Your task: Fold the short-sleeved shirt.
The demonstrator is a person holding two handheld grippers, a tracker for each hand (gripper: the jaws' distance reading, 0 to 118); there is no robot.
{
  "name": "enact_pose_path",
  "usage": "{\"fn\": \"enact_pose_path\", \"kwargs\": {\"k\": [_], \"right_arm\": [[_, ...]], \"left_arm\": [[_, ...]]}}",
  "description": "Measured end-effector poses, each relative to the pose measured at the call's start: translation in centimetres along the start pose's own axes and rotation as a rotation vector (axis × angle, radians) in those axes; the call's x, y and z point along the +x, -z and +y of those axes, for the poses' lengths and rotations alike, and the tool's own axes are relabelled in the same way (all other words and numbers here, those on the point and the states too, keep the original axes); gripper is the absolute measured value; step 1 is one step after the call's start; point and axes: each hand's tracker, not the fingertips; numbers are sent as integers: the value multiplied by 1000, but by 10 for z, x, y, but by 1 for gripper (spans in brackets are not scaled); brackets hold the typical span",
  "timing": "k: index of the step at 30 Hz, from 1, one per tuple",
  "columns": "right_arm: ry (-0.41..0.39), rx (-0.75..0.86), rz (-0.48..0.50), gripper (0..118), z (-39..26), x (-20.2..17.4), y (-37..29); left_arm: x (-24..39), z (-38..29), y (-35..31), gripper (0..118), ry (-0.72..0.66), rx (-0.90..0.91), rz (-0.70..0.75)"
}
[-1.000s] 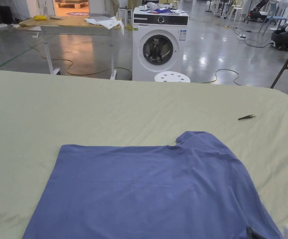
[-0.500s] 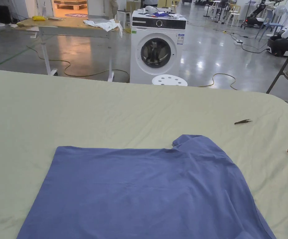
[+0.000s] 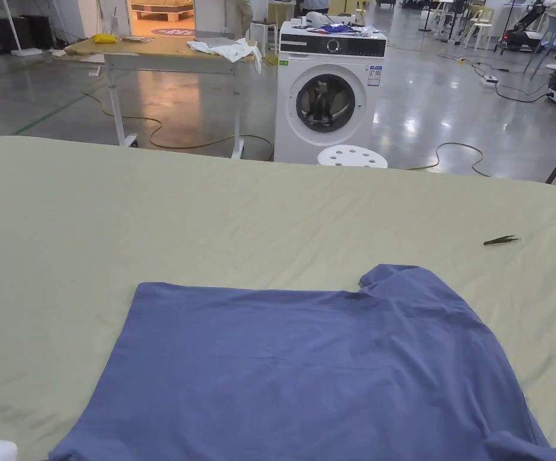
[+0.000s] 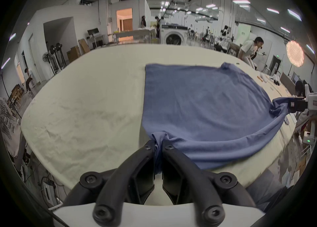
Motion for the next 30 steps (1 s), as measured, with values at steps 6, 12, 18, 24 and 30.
{"fn": "enact_pose_path", "kwargs": {"k": [6, 12, 18, 24, 30], "right_arm": [[-9, 32, -8, 8, 56, 7, 44], [-10, -7, -11, 8, 93, 12, 115], [-51, -96, -30, 9, 95, 5, 177], [-31, -135, -32, 22, 84, 2, 202], [12, 58, -39, 58, 87, -8, 161]], "left_arm": [[-3, 47, 23, 2, -24, 51, 16], [-8, 91, 80, 2, -65, 15, 15], [-10, 116, 140, 2, -52, -101, 31], [-14, 111, 176, 6, -68, -178, 21], [-14, 114, 156, 46, -70, -62, 8]]}}
